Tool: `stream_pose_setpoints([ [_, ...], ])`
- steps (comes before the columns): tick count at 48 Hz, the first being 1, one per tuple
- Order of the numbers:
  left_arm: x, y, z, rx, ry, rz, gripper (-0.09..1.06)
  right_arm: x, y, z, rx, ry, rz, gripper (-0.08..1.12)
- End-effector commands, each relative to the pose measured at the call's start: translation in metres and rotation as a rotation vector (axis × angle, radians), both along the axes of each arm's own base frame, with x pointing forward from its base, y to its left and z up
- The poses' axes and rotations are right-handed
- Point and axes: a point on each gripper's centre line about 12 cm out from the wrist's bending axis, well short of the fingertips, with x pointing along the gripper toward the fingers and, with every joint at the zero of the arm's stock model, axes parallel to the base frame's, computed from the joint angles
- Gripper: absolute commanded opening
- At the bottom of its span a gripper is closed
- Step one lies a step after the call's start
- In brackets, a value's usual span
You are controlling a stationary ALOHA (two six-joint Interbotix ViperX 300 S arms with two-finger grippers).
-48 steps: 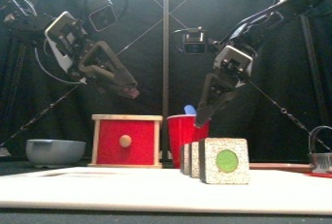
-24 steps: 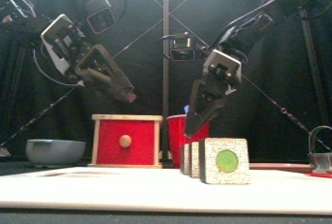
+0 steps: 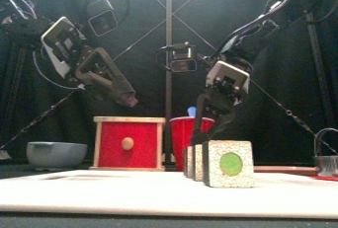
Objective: Place sushi on board then cut the sushi with the knife then place the pieces on the plate
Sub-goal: Place the 4 sushi pieces on the plate
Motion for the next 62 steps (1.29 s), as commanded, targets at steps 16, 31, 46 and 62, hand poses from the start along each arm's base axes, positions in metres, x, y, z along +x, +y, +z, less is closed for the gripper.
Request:
stream_pose_setpoints([
  [16, 0.005, 0.0, 0.003, -0.007, -0.013, 0.007, 0.73, 0.003, -0.003, 0.008, 0.0, -0.02, -0.008, 0.62],
  [31, 0.006, 0.0, 0.003, -0.003, -0.013, 0.007, 0.73, -0.032, -0.029, 0.055, -0.014, -0.059, -0.1, 0.62],
  [46, 0.007, 0.002, 0.004, -0.004, -0.016, 0.011, 0.73, -0.084, -0.075, 0.063, -0.019, 0.029, -0.285, 0.62],
  [62, 0.007, 0.002, 0.005, -0.005, -0.018, 0.012, 0.73, -0.099, -0.125, 0.028, 0.035, 0.114, -0.472, 0.65],
])
